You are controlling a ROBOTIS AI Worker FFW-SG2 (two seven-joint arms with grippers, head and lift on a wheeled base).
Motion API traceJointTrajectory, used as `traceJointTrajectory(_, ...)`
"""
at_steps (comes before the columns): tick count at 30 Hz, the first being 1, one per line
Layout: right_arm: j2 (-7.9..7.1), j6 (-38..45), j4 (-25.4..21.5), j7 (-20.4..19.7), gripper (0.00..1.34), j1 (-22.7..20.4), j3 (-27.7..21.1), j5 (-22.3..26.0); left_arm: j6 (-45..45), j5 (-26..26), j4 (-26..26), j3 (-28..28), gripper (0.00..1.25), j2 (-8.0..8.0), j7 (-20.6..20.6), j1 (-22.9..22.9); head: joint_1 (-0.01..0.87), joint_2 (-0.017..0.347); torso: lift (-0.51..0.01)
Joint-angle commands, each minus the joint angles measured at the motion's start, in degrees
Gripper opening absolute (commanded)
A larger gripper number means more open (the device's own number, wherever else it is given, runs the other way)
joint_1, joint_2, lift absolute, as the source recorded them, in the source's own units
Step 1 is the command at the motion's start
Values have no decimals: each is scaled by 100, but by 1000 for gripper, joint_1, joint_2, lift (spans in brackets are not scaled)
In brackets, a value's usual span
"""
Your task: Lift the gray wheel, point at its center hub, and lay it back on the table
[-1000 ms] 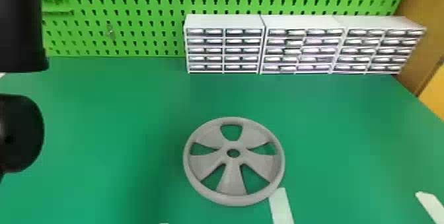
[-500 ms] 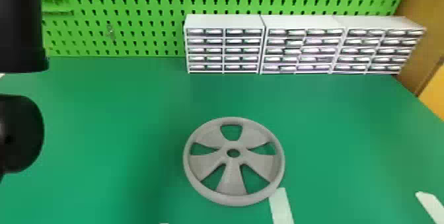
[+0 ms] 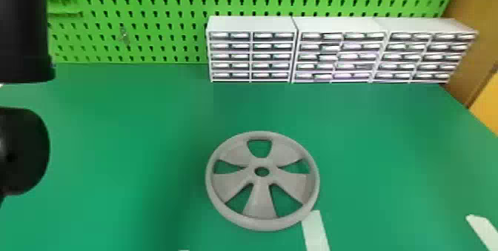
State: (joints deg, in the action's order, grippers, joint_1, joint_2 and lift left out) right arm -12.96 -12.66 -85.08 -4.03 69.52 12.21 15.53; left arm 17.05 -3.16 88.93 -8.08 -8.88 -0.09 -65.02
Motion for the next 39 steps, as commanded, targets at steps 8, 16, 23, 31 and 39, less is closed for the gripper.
traceJointTrajectory(8,-14,9,-9,-10,1224,-18,1,-6,0,26,36,52,742,-9,26,95,692,48,-96)
traceJointTrajectory(16,-23,422,0,-19,1223,-202,19,-23,-132,79,28,61,742,-53,96,350,692,48,-96)
traceJointTrajectory(23,-76,571,193,-107,1223,-580,107,109,-237,87,-51,105,742,-97,158,710,692,48,-96)
traceJointTrajectory(31,-76,932,264,-159,1227,-1178,54,346,-396,70,-218,193,739,-97,184,1246,692,48,-96)
traceJointTrajectory(39,-67,1169,422,-186,1224,-1793,89,469,-404,-44,-412,360,739,9,299,1976,692,48,-96)
